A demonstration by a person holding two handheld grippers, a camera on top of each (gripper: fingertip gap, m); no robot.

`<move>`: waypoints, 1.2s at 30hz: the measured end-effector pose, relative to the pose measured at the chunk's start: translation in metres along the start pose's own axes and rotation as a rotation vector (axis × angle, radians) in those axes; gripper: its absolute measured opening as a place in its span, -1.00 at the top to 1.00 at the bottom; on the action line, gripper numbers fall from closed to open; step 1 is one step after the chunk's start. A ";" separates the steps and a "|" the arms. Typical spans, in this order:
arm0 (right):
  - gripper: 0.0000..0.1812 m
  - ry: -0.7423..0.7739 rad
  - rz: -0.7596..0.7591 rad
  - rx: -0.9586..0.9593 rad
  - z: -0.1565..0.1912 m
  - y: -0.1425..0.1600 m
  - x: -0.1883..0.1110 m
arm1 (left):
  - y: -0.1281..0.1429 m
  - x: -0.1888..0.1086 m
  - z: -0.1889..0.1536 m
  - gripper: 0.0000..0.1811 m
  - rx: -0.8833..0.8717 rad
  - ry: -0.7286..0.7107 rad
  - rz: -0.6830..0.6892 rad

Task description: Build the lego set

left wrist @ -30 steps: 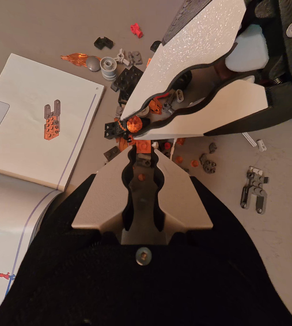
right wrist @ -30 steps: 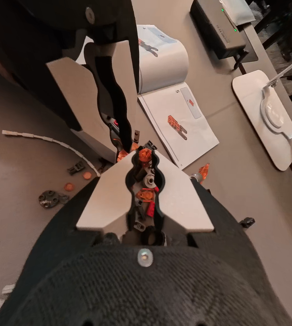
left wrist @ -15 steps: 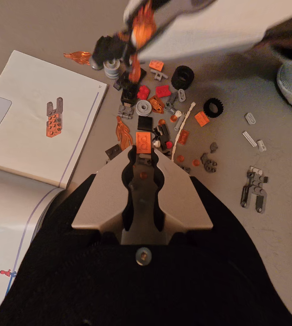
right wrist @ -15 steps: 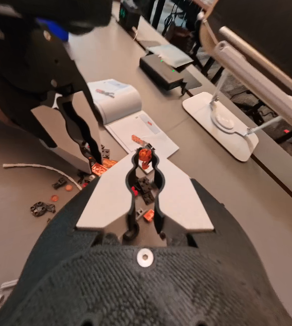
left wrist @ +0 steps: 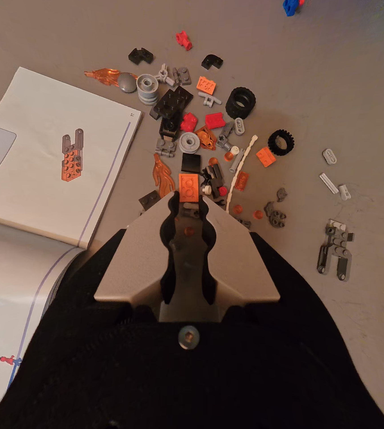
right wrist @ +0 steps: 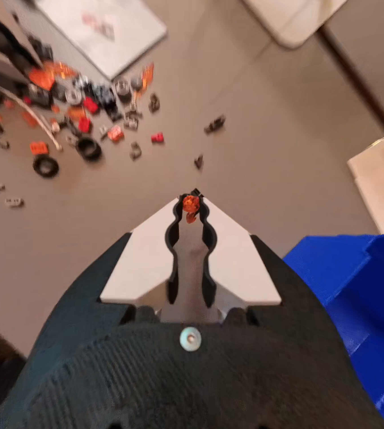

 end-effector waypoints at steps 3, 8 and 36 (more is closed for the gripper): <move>0.86 -0.157 0.171 0.043 -0.007 0.019 0.010 | 0.000 0.000 0.000 0.83 -0.002 0.003 -0.001; 0.86 -0.330 0.347 0.092 -0.014 0.032 0.028 | 0.000 0.000 0.000 0.83 -0.002 0.006 -0.003; 0.76 -0.417 0.446 0.123 -0.027 0.036 0.040 | 0.000 0.000 0.000 0.83 0.006 0.001 -0.003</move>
Point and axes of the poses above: each gripper's, where its closed fingertips meet, x out along the fingers, y out of its underside, z = x × y across the jaws, the point moved 8 cm from there along -x, back along the fingers, and after that the axes turned 10 degrees about -x, right-handed, at the moved point
